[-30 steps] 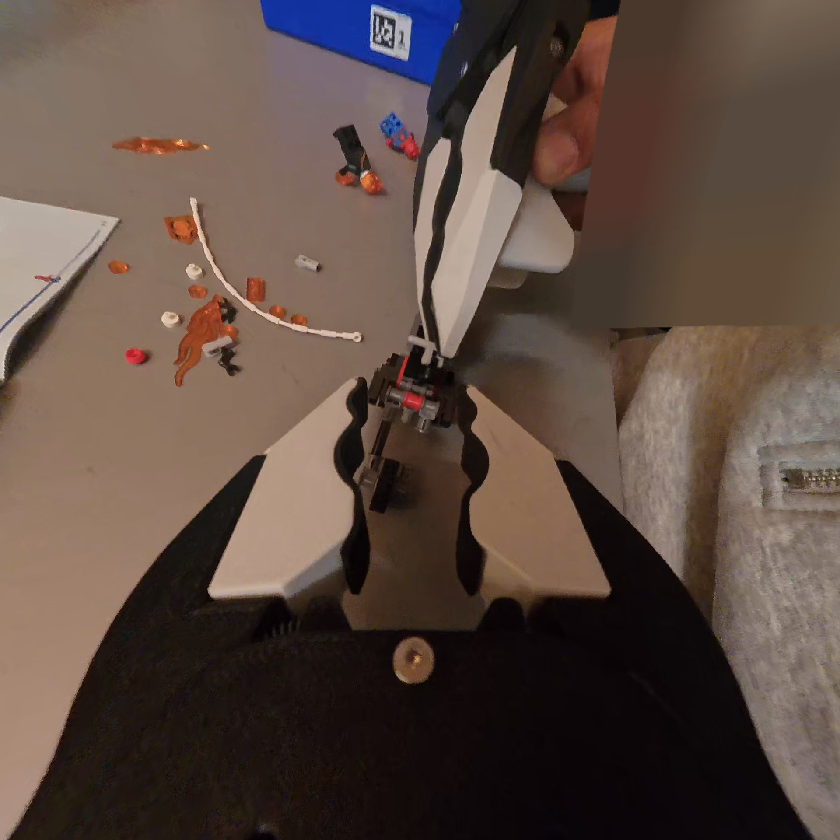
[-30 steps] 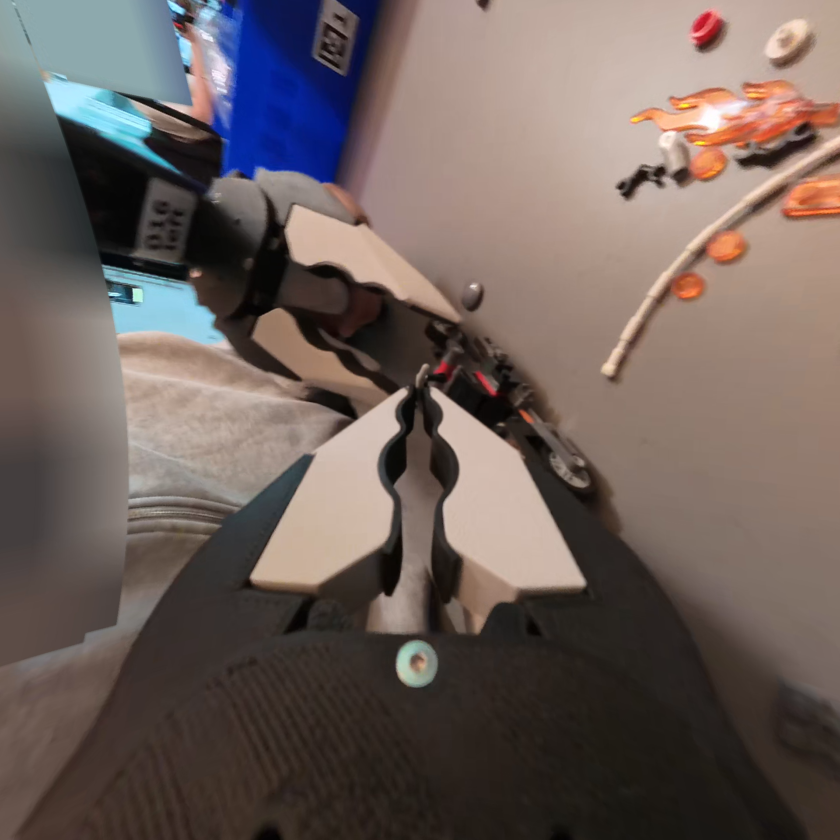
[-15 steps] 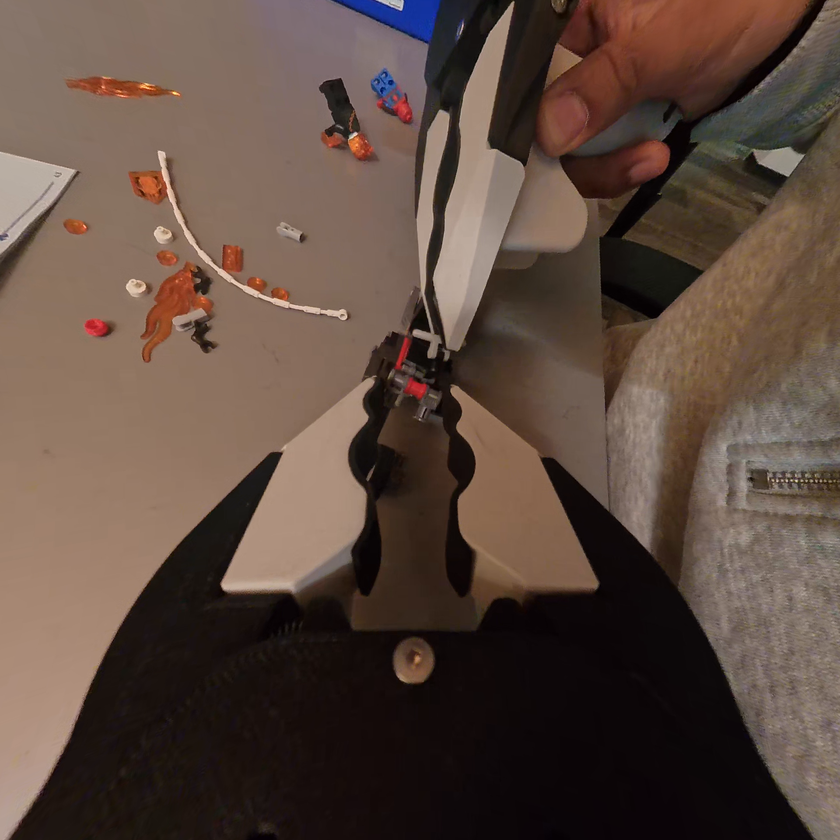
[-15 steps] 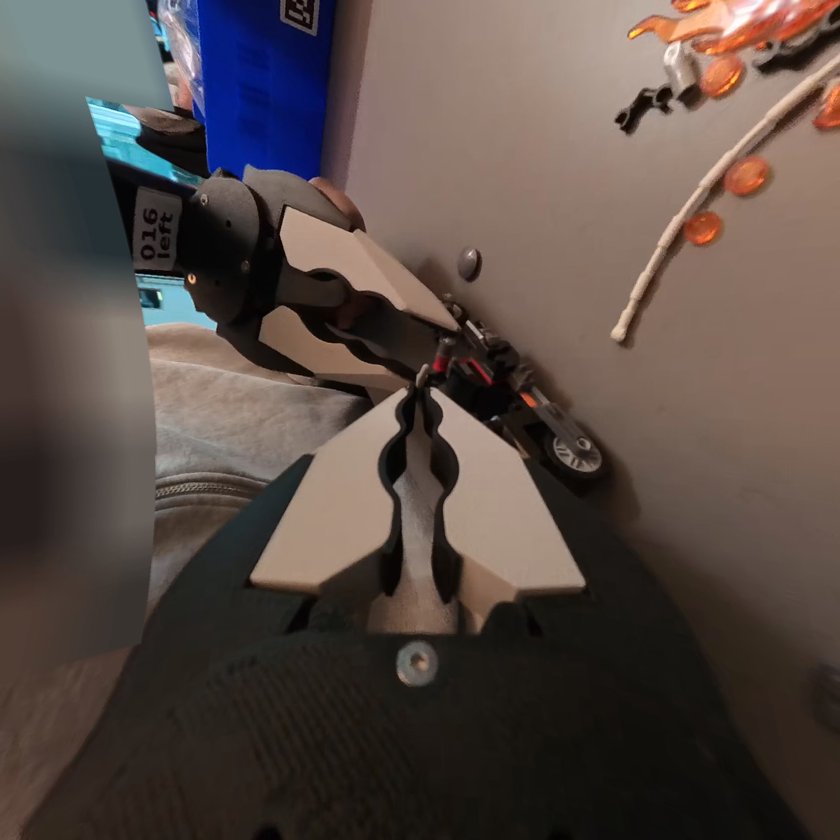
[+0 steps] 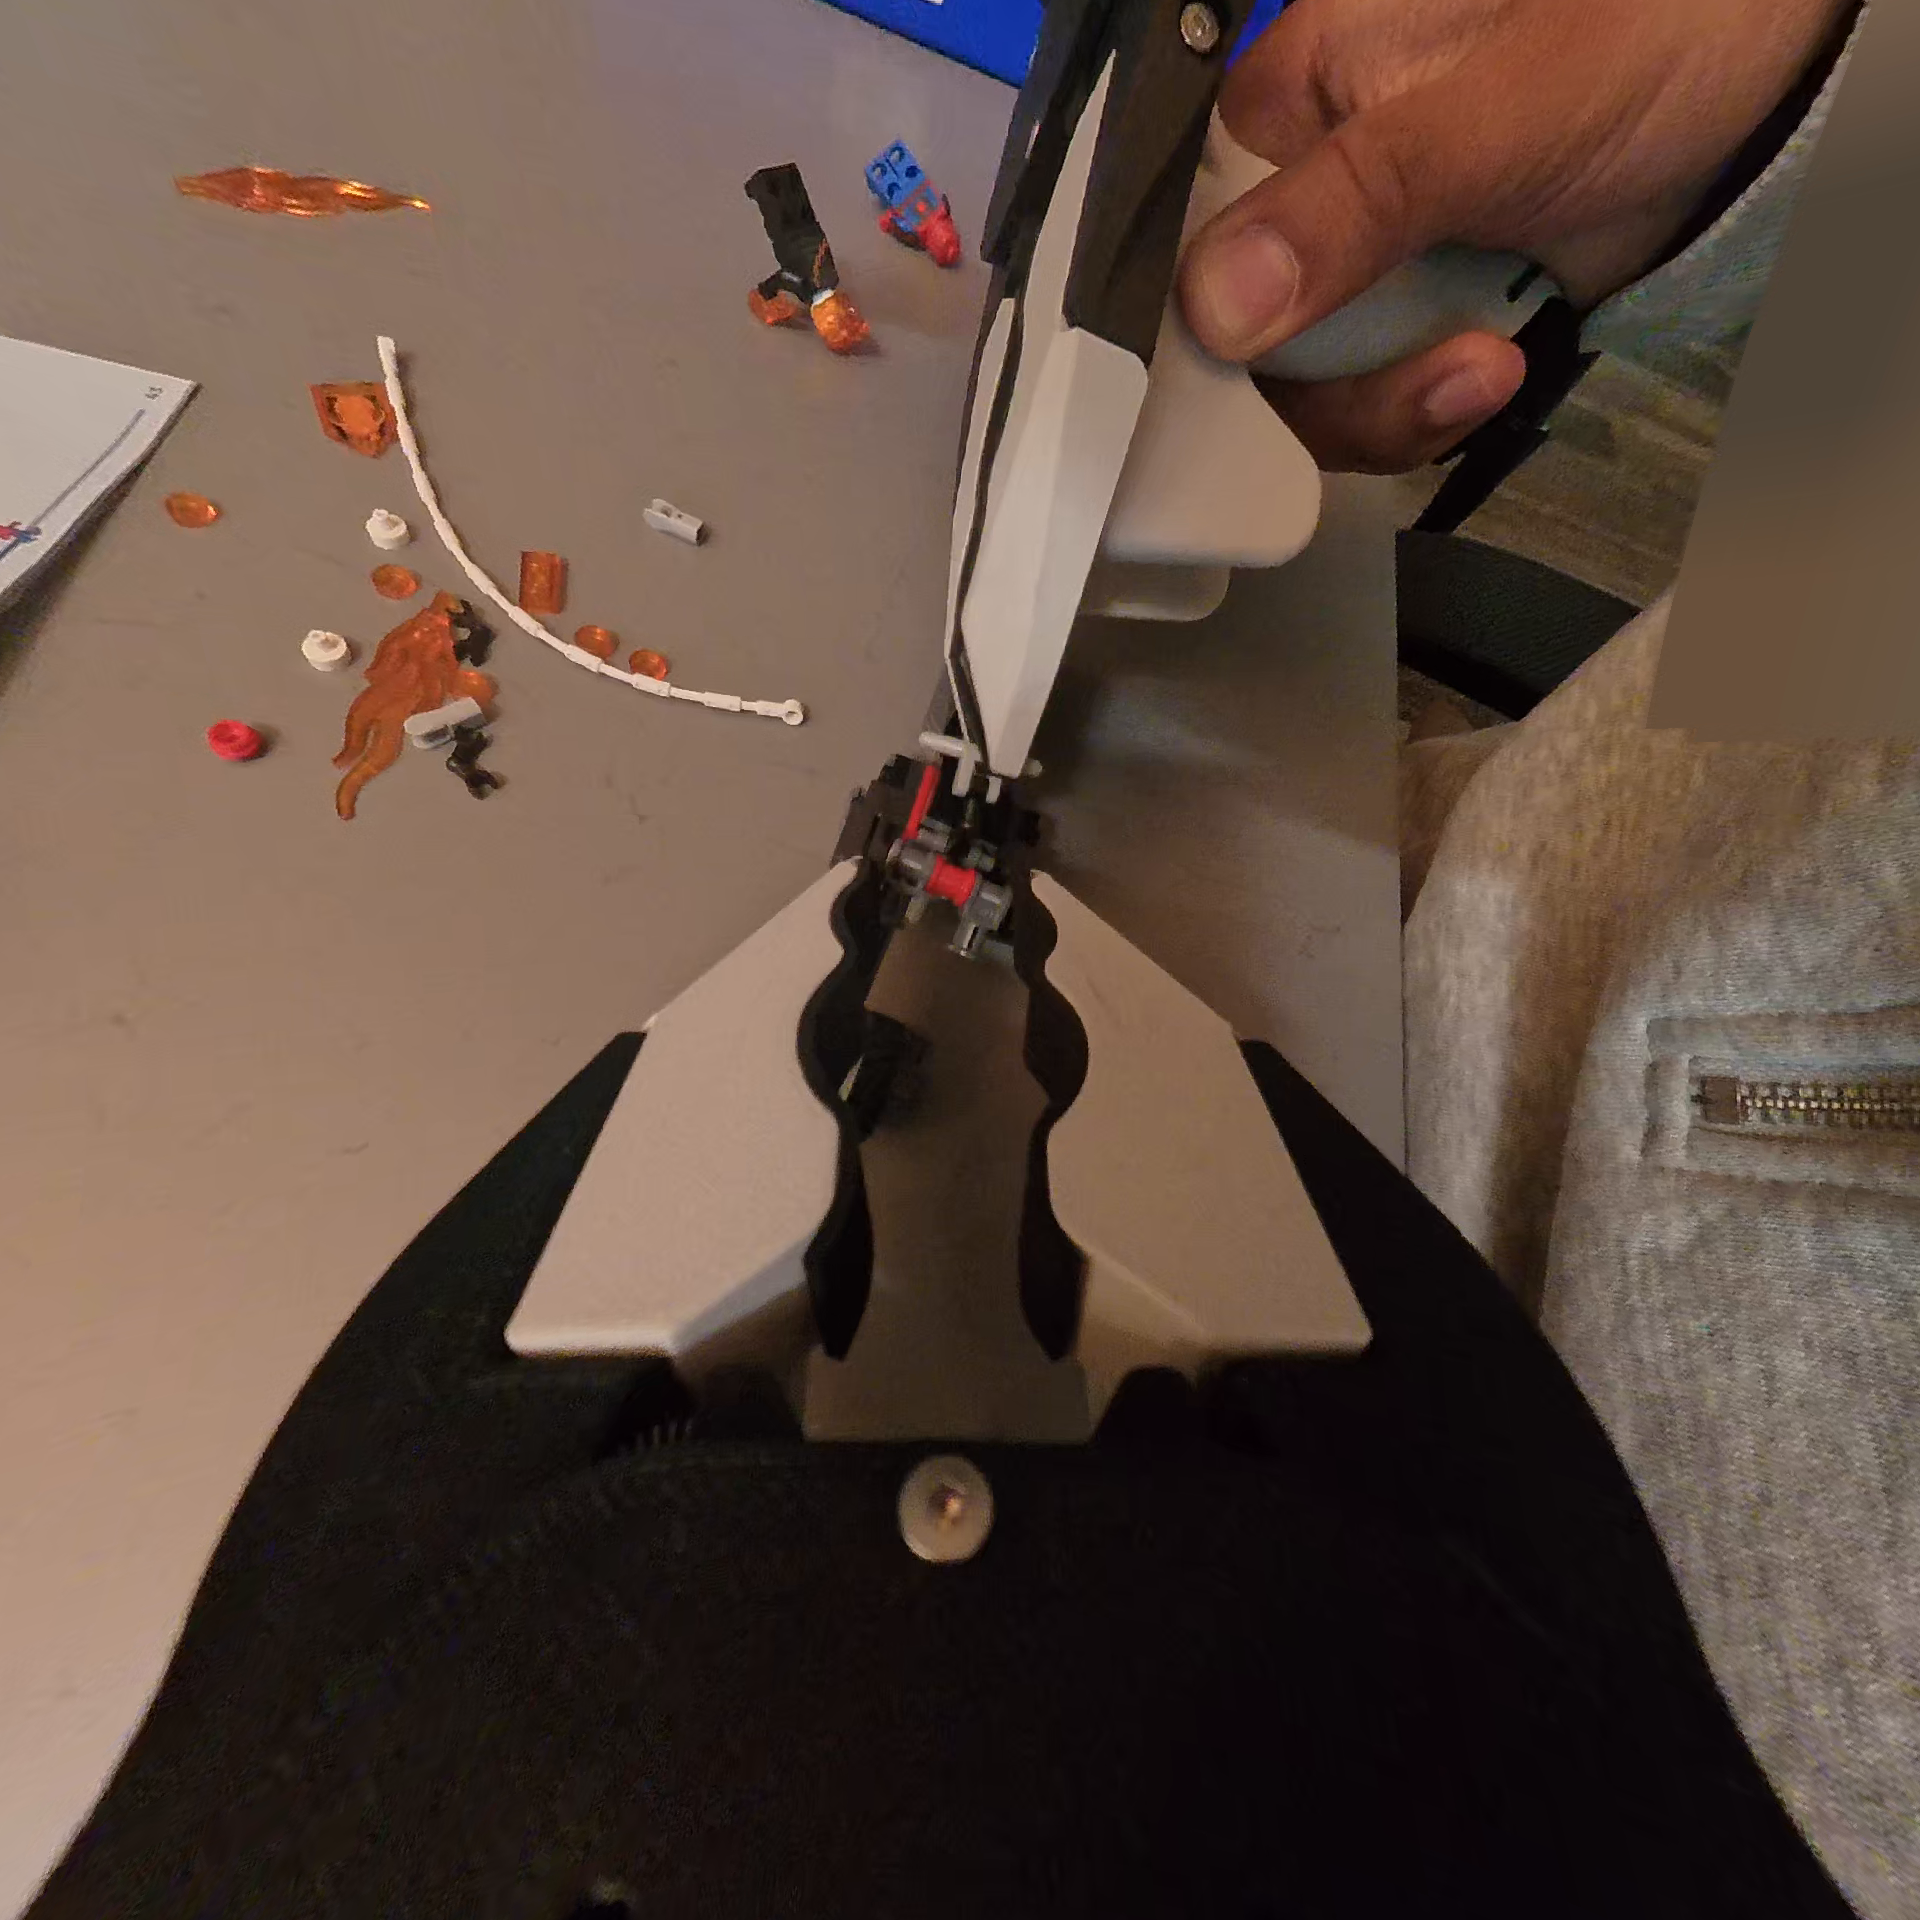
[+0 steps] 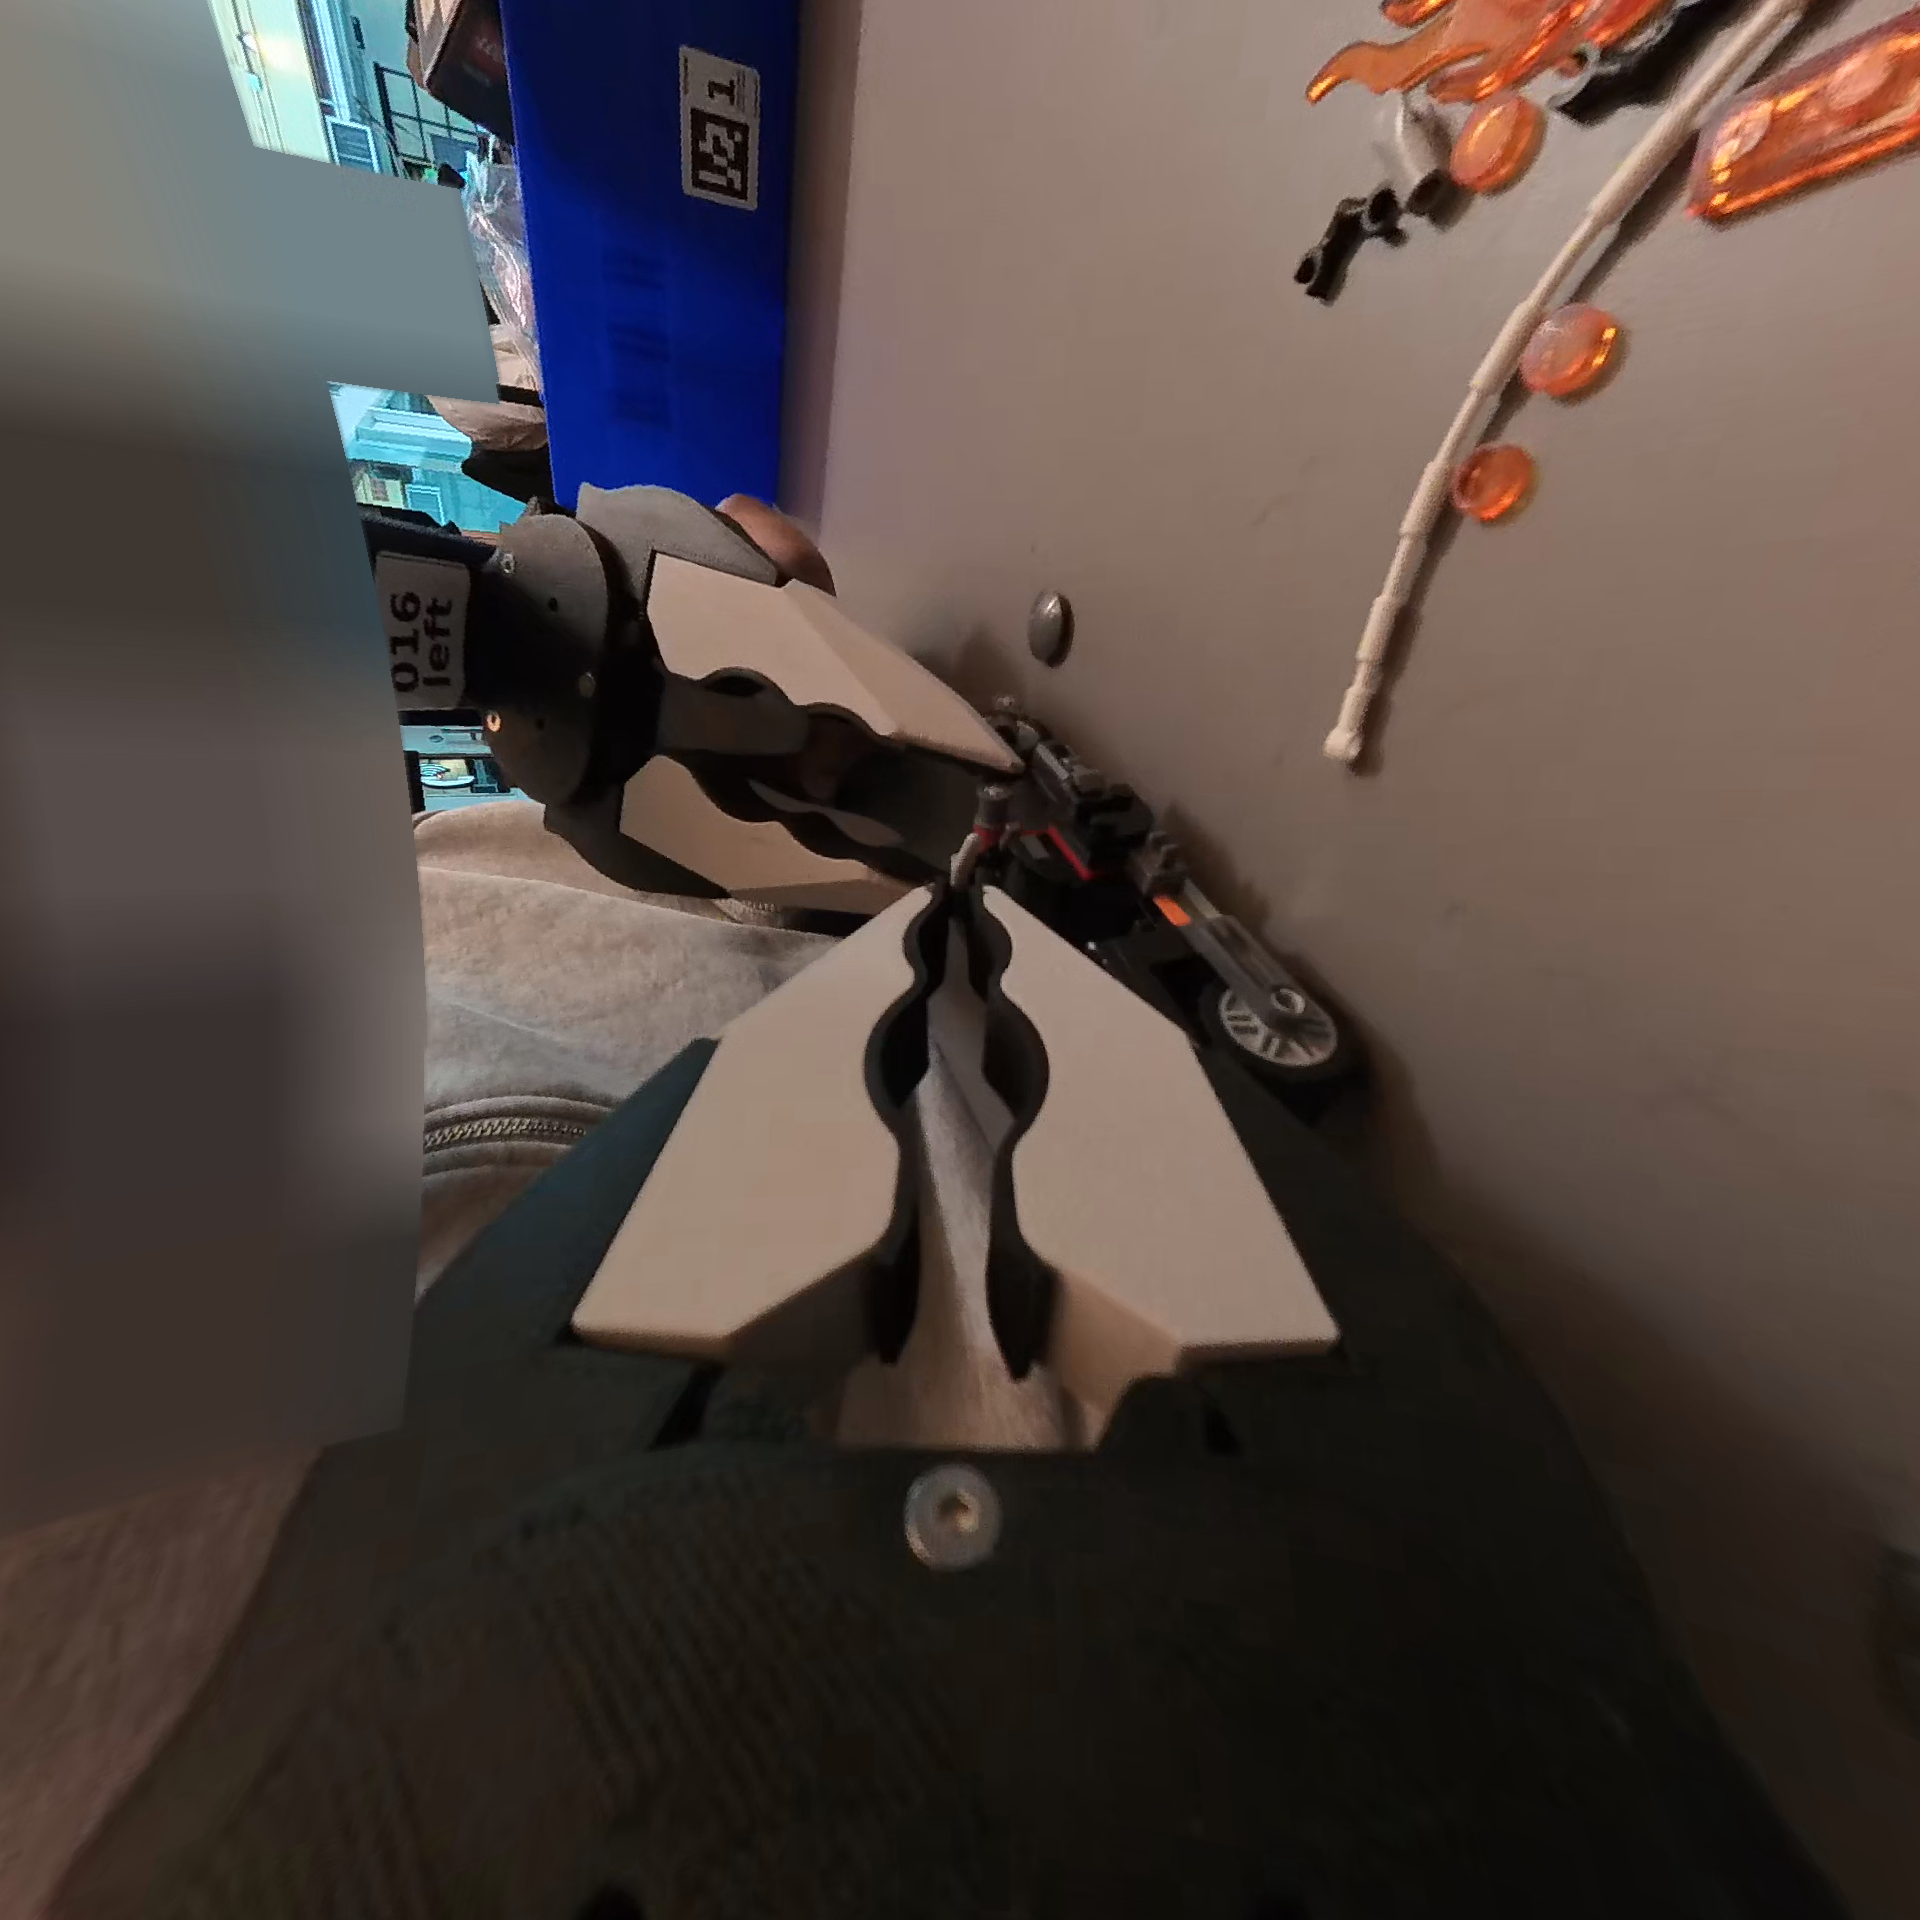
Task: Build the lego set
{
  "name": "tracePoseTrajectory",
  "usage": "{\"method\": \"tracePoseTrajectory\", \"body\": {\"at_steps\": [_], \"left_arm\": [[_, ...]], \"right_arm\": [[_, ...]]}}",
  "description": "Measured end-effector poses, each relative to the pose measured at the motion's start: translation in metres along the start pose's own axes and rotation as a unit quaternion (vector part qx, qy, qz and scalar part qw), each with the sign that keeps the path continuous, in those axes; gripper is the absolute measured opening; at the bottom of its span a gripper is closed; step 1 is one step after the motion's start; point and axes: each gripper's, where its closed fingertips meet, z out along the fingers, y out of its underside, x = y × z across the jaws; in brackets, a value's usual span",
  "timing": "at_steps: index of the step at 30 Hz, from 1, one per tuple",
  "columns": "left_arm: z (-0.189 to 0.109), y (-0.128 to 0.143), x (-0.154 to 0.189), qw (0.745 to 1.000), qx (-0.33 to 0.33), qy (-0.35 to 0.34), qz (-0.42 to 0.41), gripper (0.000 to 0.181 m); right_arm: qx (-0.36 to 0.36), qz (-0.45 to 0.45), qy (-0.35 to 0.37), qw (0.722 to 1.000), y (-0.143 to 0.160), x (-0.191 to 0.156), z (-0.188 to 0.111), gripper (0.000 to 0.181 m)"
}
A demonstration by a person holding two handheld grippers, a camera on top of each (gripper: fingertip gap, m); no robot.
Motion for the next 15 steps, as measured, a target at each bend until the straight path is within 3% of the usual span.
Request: {"method": "tracePoseTrajectory", "body": {"at_steps": [15], "left_arm": [[0.0019,0.0000,-0.0018,0.999,0.001,-0.044,0.002,0.025]], "right_arm": [[0.033,0.081,0.043,0.995,-0.0005,0.0051,-0.0029,0.001]]}}
